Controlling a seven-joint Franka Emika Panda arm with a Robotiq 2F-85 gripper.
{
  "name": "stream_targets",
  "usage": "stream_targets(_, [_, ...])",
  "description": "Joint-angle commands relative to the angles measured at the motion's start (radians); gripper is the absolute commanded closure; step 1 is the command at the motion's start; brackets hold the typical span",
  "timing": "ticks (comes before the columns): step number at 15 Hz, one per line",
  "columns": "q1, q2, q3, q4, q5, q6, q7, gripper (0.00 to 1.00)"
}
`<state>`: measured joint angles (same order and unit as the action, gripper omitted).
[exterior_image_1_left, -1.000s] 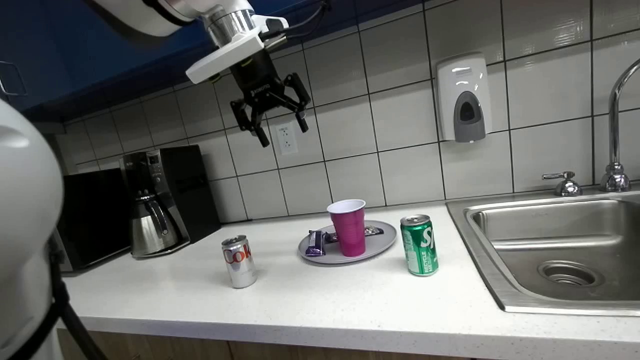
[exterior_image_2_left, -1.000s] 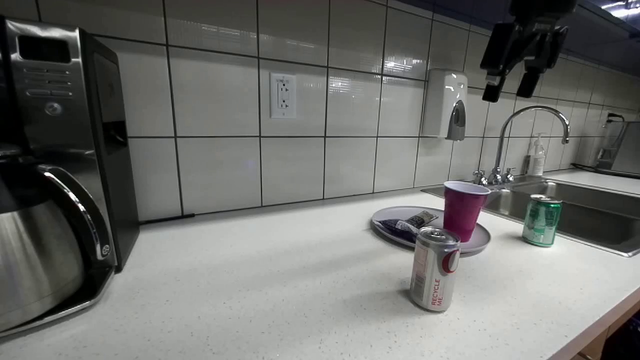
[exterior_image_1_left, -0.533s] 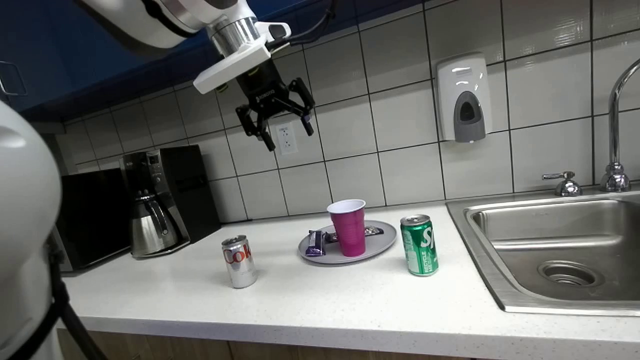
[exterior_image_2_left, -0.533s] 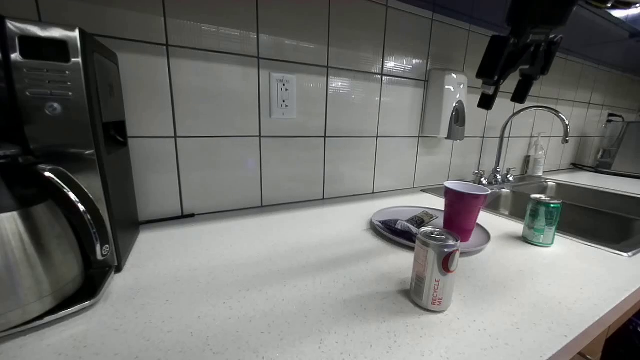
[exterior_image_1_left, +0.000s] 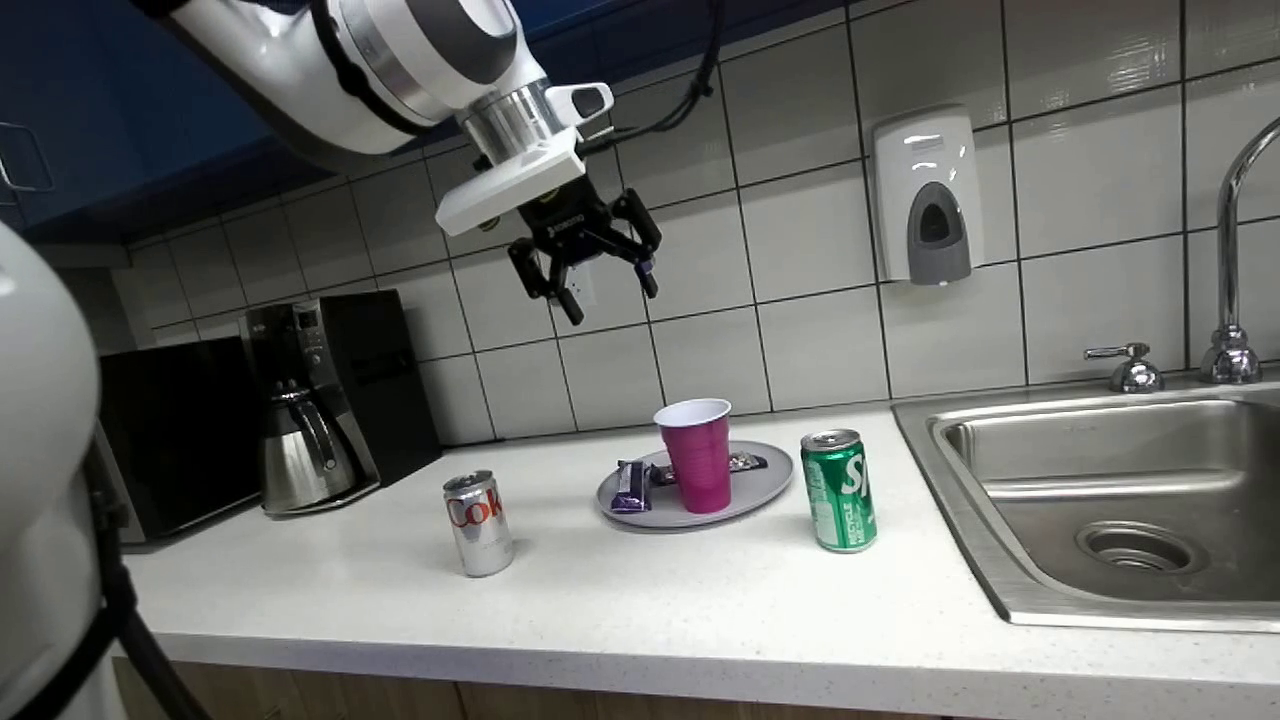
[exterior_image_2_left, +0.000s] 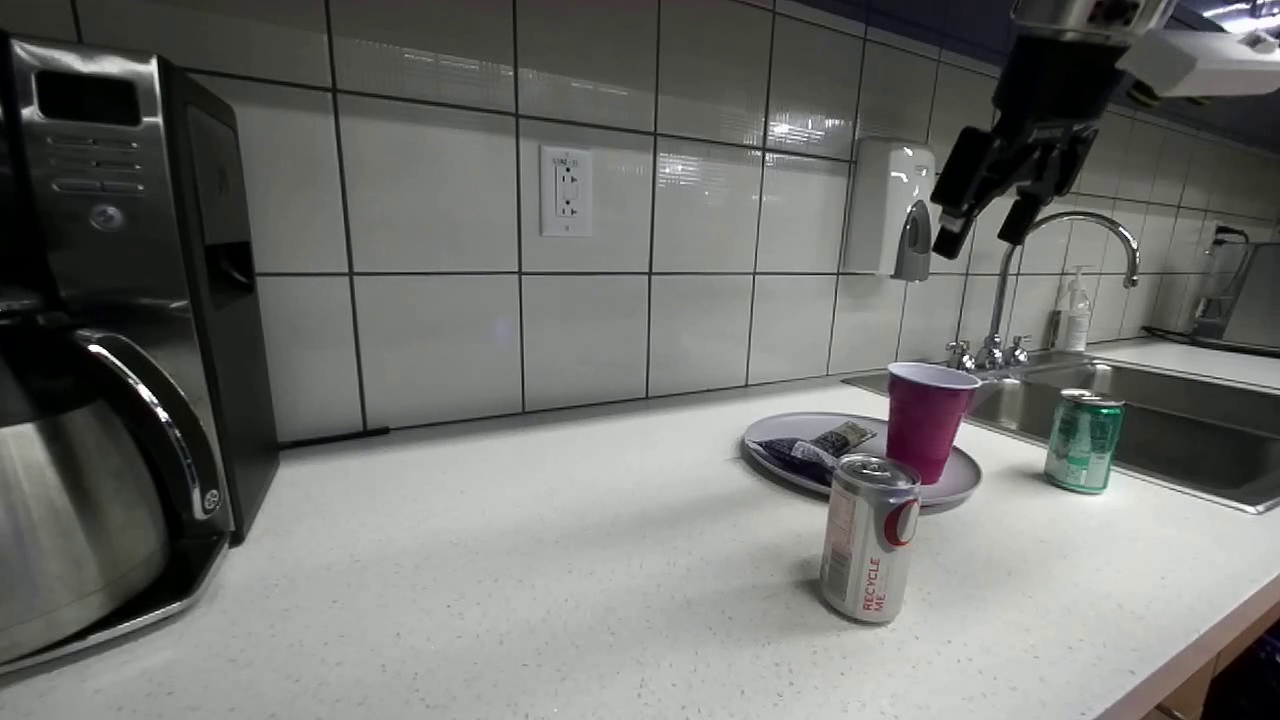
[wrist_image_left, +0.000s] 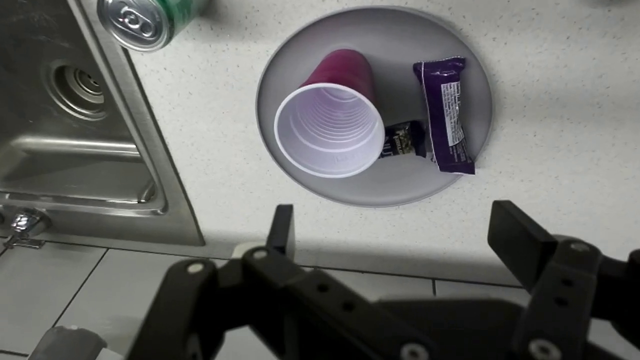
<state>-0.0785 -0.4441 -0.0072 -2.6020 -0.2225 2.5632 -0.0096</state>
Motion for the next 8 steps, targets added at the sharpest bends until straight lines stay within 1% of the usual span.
stream_targets(1, [-0.020, 0.073, 0.000, 0.024, -0.009, 0.061, 0.010, 0.00])
stream_targets(8, [-0.010, 0.200, -0.004, 0.084, 0.000, 0.094, 0.004, 0.00])
